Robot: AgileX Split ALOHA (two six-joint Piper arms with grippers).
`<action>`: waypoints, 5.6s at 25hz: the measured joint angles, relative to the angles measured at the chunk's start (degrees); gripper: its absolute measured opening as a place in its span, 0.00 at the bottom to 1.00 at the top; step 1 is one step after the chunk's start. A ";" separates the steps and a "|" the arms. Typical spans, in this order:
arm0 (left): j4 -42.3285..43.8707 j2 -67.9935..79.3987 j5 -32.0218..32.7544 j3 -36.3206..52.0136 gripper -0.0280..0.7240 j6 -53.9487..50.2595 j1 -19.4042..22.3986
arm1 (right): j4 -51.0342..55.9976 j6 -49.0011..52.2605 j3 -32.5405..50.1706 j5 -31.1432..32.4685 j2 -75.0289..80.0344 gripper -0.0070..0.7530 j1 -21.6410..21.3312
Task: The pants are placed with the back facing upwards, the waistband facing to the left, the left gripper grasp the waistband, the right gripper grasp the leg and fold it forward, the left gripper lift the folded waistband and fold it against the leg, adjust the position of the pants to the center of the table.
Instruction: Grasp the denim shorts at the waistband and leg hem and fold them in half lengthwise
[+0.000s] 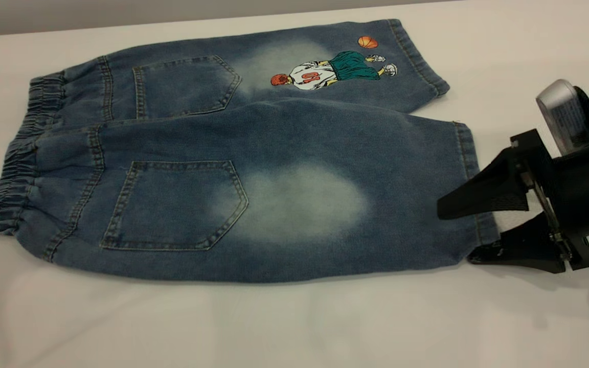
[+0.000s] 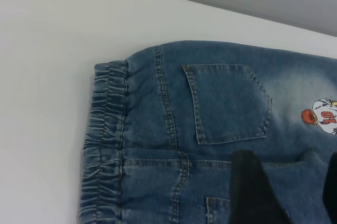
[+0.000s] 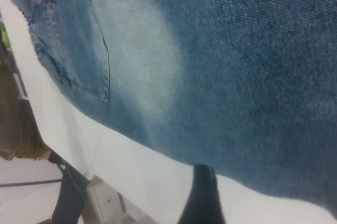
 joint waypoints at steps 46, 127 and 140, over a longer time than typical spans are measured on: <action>0.09 23.33 3.40 0.14 0.46 0.00 0.00 | 0.03 0.00 -0.57 -6.19 -5.45 0.03 -0.09; 1.41 48.20 -5.10 -4.06 0.80 4.22 7.67 | -1.67 0.00 -0.57 -3.07 -5.45 0.03 -0.05; 1.30 51.31 -5.29 -5.23 0.80 4.22 4.45 | -1.72 0.00 -0.57 -2.73 -5.45 0.03 -0.05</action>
